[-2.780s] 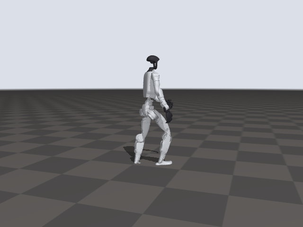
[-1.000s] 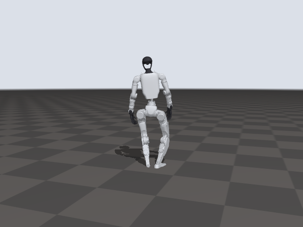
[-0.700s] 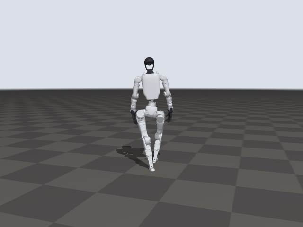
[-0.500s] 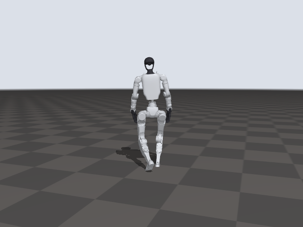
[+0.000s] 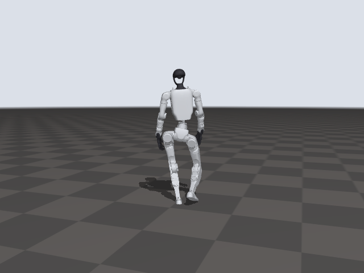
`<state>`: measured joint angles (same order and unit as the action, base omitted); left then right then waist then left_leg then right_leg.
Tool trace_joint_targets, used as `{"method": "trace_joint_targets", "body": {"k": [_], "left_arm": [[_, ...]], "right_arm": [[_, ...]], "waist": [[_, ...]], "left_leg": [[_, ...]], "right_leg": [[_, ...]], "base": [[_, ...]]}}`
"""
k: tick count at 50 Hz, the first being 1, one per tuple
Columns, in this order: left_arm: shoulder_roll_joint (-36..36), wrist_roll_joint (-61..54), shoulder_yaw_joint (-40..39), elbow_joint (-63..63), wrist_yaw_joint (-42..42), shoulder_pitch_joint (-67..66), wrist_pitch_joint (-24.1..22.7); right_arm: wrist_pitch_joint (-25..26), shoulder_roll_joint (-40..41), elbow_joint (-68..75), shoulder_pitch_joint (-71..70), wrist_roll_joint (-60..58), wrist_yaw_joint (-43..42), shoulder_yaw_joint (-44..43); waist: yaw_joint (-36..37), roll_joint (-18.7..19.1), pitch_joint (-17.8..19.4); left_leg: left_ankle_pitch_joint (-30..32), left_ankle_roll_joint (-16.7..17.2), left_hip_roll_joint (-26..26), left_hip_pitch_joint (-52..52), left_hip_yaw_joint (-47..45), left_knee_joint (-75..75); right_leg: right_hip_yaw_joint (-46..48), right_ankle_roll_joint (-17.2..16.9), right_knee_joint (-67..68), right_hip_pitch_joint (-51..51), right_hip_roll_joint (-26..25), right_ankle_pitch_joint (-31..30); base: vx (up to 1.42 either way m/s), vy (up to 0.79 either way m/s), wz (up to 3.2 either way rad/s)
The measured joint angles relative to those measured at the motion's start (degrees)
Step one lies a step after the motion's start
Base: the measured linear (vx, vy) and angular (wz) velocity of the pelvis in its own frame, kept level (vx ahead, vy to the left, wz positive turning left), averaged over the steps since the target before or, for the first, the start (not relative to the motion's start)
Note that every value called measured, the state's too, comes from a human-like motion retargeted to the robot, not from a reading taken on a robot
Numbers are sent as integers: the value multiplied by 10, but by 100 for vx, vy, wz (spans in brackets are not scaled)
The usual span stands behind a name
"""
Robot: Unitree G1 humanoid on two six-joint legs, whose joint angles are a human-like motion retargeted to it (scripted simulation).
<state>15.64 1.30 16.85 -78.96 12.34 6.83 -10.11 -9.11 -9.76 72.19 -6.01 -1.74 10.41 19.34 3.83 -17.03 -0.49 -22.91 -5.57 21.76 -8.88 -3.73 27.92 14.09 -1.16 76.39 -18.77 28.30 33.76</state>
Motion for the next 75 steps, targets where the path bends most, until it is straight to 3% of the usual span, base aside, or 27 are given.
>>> {"method": "trace_joint_targets", "body": {"k": [3,7,10,16,20,25,29,33,35,39,42,45,50,54,60,62,65,67,75], "left_arm": [[-6,1,2,8,6,0,-8],[-8,-1,20,18,35,-14,-21],[-3,-6,28,20,46,-21,-28],[1,-19,-8,10,28,-41,-32],[4,-35,-39,5,22,-52,-31],[-1,-44,-53,13,16,-56,-26],[-12,-41,-54,18,9,-42,-24],[-16,-40,-49,15,2,-39,-25],[-13,-46,-47,9,0,-34,-22],[-16,-48,-36,5,-1,-52,-16],[-11,-45,-34,6,9,-47,-11],[-8,-37,-28,9,13,-49,-15],[-5,-37,-15,-5,40,-52,-19],[-4,-34,-10,-15,58,-54,-20],[-1,-23,-13,-6,65,-61,-26],[8,-30,-17,0,69,-54,-30],[8,-42,-19,7,67,-61,-35],[17,-55,-19,11,67,-56,-38],[29,-40,12,78,59,-58,-66]], "right_arm": [[-3,6,-4,6,-12,8,6],[-10,10,-6,18,5,17,20],[-16,13,5,13,22,19,29],[-20,19,16,17,12,13,17],[-18,30,10,21,10,11,6],[-12,36,-7,20,19,1,0],[-9,34,-11,10,15,-1,0],[-10,33,-15,17,11,5,14],[-9,27,-19,18,9,14,22],[-9,21,-20,33,5,21,33],[-8,5,-25,25,11,33,35],[-9,-2,-30,28,16,29,32],[-8,-3,-39,44,30,32,26],[-9,-3,-38,50,34,36,24],[-10,5,-24,60,28,24,10],[-10,10,-14,53,34,22,0],[-10,8,-10,66,43,22,-6],[-10,4,-9,63,49,27,-8],[-36,-18,-74,52,10,11,11]], "waist": [[-4,16,5],[-12,41,-22],[-7,56,-47],[5,29,-62],[15,40,-50],[35,58,-43],[55,84,-43],[47,73,-48],[29,48,-58],[4,40,-60],[-25,29,-61],[-44,43,-64],[-62,63,-85],[-63,63,-95],[-50,42,-92],[-41,56,-90],[-43,44,-86],[-40,50,-104],[-39,29,-108]], "left_leg": [[64,37,-36,45,-5,-13],[113,74,-85,22,-32,-14],[87,68,-115,-2,-55,-41],[-2,30,-127,3,-101,28],[-9,31,-182,15,-109,115],[-65,9,-235,-66,-84,254],[-87,23,-228,-146,-31,229],[-31,49,-155,-195,0,147],[18,50,-103,-181,4,74],[10,35,-71,-188,-4,149],[28,30,-43,-138,-10,94],[62,49,-51,-97,-9,62],[147,73,-80,-42,-23,-22],[139,63,-84,-15,-25,-64],[80,68,-69,-13,-18,-25],[101,77,-101,14,-20,-57],[123,74,-103,10,-53,-27],[155,75,-114,31,-58,-97],[145,88,-103,34,-84,-93]], "right_leg": [[18,7,-73,-14,-25,2],[35,-18,-187,-38,-85,-46],[55,-26,-280,-45,-125,-58],[56,-24,-254,-53,-97,-20],[42,-31,-277,-7,-150,-71],[13,-27,-310,26,-229,-83],[3,-7,-375,76,-288,-78],[-22,-9,-326,74,-273,-50],[-47,-25,-279,60,-243,-41],[-56,-53,-128,29,-196,-66],[-64,-51,-59,-15,-131,-63],[-61,-32,-89,-45,-110,-45],[-70,-46,-223,-66,-133,-80],[-70,-52,-269,-55,-138,-82],[-53,-39,-242,-31,-111,-8],[-35,-35,-303,12,-146,-35],[-37,-55,-278,19,-129,-67],[-28,-62,-332,32,-148,-103],[-12,-71,-308,32,-115,-67]], "base": [[68,-22,5],[63,-22,18],[62,-22,-35],[57,-23,-53],[59,-24,-70],[54,-23,-60],[59,-20,-43],[52,-14,8],[50,-10,35],[43,-9,22],[41,-8,23],[35,-9,29],[25,-7,52],[18,-9,44],[17,-12,34],[22,-11,14],[10,-5,35],[13,-3,8],[5,-4,2]]}}
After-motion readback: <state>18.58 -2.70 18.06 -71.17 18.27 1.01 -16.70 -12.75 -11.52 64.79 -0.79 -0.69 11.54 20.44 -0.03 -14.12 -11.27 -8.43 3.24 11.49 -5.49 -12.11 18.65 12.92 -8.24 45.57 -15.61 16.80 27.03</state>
